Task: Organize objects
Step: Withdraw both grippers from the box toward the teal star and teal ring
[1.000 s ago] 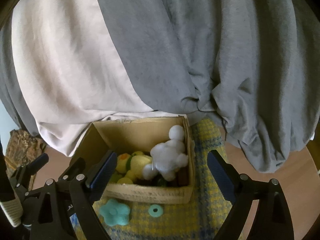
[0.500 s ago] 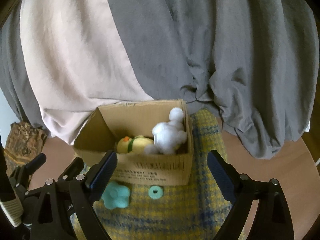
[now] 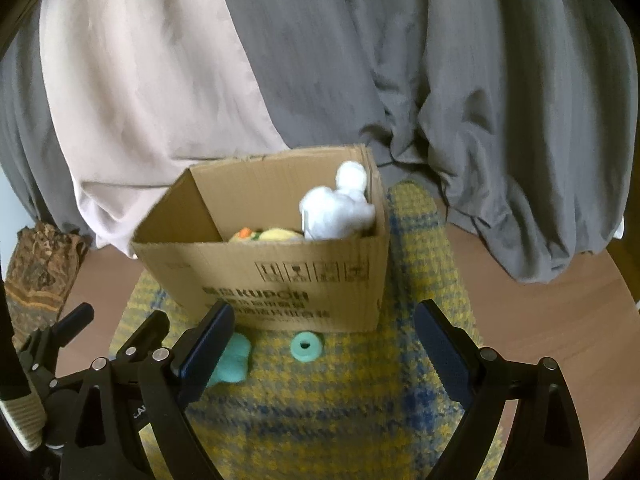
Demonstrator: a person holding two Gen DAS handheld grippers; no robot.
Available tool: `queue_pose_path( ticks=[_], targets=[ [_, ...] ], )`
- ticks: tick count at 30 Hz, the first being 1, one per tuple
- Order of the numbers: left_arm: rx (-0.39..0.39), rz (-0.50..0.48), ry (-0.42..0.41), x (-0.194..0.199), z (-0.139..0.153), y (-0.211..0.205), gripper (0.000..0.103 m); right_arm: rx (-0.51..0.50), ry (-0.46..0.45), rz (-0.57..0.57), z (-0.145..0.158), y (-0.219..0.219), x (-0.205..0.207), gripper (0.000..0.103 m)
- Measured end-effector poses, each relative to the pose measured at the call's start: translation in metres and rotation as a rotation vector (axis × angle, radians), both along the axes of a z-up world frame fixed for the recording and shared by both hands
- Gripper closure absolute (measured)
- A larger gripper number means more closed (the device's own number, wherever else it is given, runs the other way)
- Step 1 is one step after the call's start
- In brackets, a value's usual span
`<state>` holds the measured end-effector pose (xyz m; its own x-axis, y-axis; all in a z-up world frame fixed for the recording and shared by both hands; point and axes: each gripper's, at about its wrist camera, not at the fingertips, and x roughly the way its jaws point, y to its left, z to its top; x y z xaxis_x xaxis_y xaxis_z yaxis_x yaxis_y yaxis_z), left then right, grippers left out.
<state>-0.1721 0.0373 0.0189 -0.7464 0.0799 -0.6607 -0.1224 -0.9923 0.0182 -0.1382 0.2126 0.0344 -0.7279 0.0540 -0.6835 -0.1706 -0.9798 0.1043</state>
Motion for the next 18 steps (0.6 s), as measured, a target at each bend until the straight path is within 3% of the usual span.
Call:
queue_pose_path(
  ticks=[18],
  targets=[
    [-0.014, -0.019, -0.073, -0.008, -0.058, 0.016, 0.004, 0.021, -0.078, -0.055, -0.053, 0.017, -0.004, 0.011]
  ],
)
